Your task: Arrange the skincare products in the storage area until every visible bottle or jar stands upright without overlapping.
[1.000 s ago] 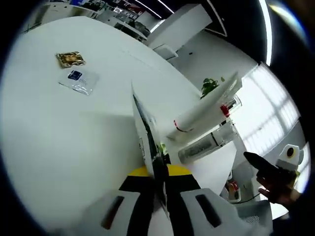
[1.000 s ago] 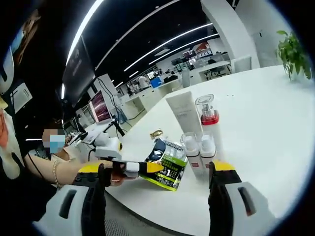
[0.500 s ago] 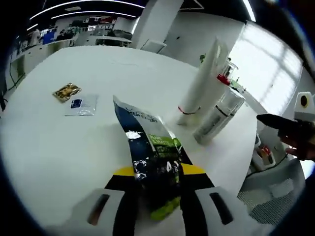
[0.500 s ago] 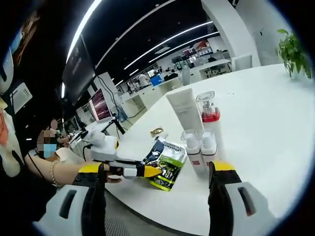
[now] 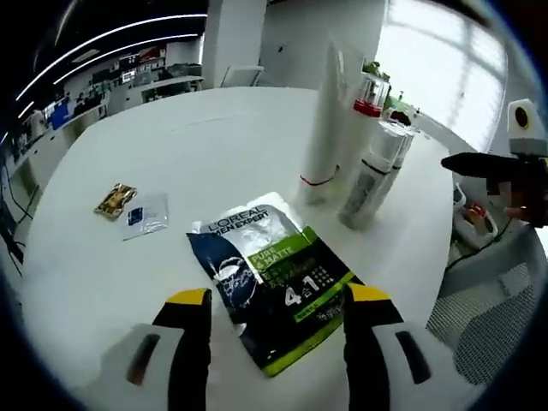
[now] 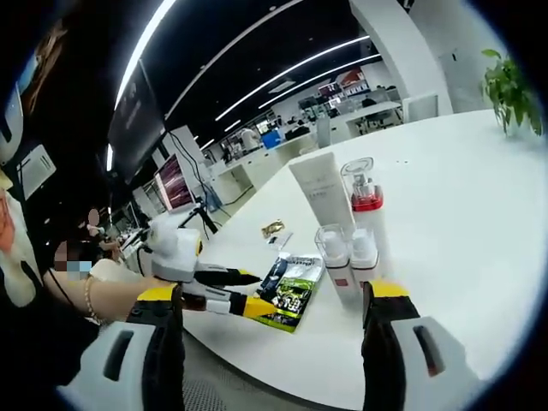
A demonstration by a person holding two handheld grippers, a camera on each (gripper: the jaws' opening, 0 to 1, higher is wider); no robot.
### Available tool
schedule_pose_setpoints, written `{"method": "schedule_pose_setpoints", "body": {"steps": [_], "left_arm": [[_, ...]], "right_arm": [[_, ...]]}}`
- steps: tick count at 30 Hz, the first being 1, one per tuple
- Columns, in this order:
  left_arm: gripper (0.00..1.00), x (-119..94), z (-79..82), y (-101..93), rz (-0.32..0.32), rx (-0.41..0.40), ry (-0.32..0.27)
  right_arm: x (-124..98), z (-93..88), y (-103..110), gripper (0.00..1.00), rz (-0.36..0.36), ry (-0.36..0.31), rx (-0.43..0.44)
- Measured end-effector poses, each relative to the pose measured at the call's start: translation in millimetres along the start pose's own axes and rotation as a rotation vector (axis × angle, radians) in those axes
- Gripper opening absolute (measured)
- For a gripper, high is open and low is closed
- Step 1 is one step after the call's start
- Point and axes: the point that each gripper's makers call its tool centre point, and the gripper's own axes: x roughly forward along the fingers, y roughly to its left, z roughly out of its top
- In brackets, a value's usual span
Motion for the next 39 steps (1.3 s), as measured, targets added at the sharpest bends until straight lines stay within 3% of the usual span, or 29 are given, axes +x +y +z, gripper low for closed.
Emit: {"method": "schedule_pose_setpoints", "body": {"steps": [2,6,10,14,16,20,29,39], "left_arm": [[0.56,3,4.7,-0.2,-0.012,0.058,-0.014],[0.61,11,17.8,-4.7,-0.102,0.233,-0.031],[0.64,16,8.2,-14.4,-0.221,0.264,0.031],[0.70,24,0.2,-2.6,-0.212,0.281,0.067],[0.69,28,-5.5,-1.3,-0.227,0.296,0.087],[0.66,32,-6.9,2.8,-0.193,0.330,0.102],[0.69,43,5.7,3.9,-0.130,0.275,0.066],[0.70,47,9.7,0.6,-0.136,0.279,0.051]], "right_arm": [[0,0.1,0,0.86,-0.001,-0.001,0.000],[0,0.1,1,0.86,-0.002,-0.003,0.002],[0,0.3,2,0.86,-0.003,-0.004,0.004],[0,-0.4,2,0.87,-0.002,-0.002,0.000],[0,-1.1,2,0.86,-0.003,0.002,0.002],[0,-1.7,2,0.86,-0.004,0.004,0.003],[1,-4.8,1,0.86,-0.008,0.020,-0.005],[2,-6.9,2,0.86,-0.010,0.031,-0.011]]}}
